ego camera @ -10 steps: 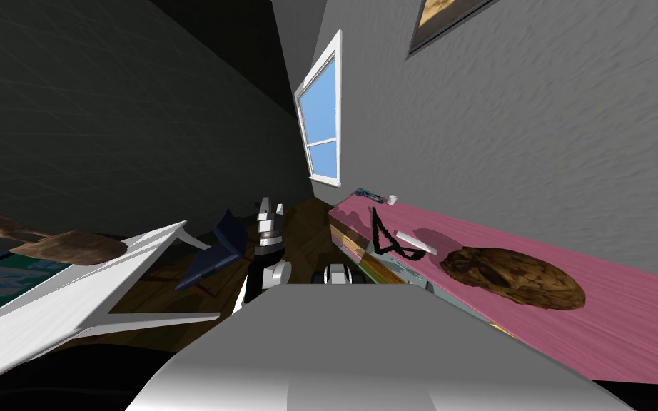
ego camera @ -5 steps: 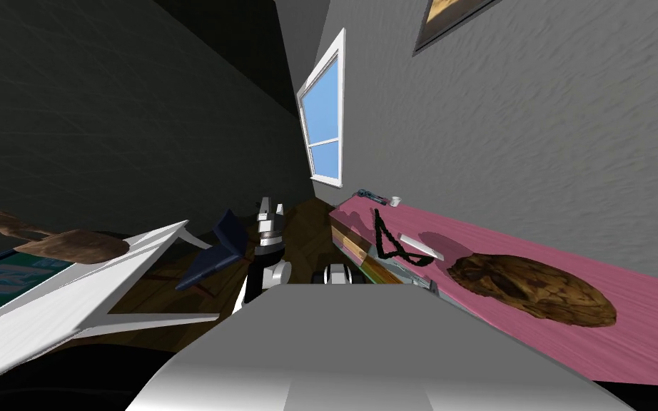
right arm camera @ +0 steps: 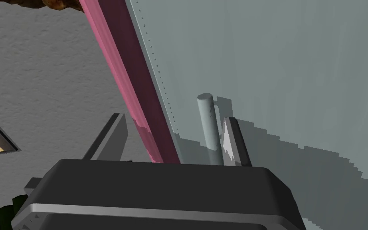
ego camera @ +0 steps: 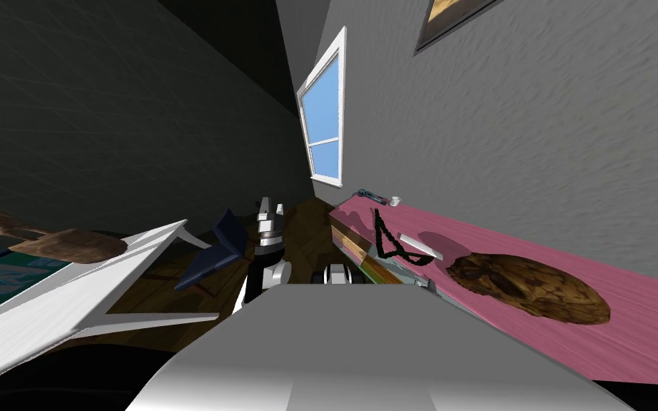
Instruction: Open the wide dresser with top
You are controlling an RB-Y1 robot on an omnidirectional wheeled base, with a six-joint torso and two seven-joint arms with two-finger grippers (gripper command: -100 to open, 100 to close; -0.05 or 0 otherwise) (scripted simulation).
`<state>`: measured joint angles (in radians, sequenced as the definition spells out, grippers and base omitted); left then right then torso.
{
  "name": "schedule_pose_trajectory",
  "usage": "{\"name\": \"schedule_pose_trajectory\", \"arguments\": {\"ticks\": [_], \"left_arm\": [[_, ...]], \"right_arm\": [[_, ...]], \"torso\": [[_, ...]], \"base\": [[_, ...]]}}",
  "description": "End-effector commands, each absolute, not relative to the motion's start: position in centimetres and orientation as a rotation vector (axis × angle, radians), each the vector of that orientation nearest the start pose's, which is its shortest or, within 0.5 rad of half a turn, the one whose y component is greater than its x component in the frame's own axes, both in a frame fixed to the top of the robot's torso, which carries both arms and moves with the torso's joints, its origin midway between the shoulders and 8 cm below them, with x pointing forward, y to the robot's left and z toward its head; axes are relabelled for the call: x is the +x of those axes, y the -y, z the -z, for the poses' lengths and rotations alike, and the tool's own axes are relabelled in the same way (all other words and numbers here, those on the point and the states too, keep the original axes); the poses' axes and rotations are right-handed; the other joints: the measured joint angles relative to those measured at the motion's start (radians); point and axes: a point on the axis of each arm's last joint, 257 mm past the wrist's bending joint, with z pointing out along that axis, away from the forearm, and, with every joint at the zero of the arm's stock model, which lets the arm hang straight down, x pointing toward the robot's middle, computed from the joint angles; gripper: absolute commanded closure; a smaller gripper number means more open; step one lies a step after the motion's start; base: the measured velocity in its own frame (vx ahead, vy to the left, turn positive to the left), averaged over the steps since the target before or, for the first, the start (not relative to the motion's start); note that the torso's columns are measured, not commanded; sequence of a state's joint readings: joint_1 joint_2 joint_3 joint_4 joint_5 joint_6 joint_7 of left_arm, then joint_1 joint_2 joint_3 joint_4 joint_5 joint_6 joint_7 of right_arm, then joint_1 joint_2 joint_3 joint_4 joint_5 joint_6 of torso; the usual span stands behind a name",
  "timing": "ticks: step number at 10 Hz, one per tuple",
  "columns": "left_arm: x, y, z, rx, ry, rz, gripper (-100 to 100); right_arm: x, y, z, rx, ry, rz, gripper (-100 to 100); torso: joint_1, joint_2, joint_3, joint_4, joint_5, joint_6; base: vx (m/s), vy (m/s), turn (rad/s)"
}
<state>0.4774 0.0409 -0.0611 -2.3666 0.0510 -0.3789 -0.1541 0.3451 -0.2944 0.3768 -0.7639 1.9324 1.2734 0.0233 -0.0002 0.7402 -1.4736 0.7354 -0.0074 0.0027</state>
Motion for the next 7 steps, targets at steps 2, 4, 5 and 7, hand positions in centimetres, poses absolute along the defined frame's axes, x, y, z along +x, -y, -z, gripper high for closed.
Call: {"name": "schedule_pose_trajectory", "arguments": {"ticks": [2, 4, 5, 7], "left_arm": [[35.0, -25.6, -4.6, -0.618, -0.671, 1.263, 0], [35.0, -25.6, -4.6, -0.618, -0.671, 1.263, 0], [35.0, -25.6, -4.6, -0.618, -0.67, 1.263, 0], [35.0, -25.6, -4.6, -0.618, -0.67, 1.263, 0]], "right_arm": [[16.8, 48.8, 44.0, -0.505, -1.821, 1.57, 100], [16.2, 47.9, 44.4, -0.52, -1.828, 1.551, 100], [16.1, 47.8, 44.3, -0.521, -1.824, 1.551, 100], [15.6, 47.4, 43.9, -0.525, -1.81, 1.55, 100]], "torso": [[0.006, 0.004, 0.0, 0.004, 0.01, 0.001], [0.007, 0.001, -0.004, 0.006, 0.018, -0.002], [0.009, 0.003, -0.003, 0.005, 0.016, 0.0], [0.01, 0.003, -0.003, 0.006, 0.017, -0.001]], "base": [[-0.092, 0.166, -0.027], [-0.064, 0.098, -0.036], [-0.11, 0.165, -0.072], [-0.105, 0.163, -0.063]]}}
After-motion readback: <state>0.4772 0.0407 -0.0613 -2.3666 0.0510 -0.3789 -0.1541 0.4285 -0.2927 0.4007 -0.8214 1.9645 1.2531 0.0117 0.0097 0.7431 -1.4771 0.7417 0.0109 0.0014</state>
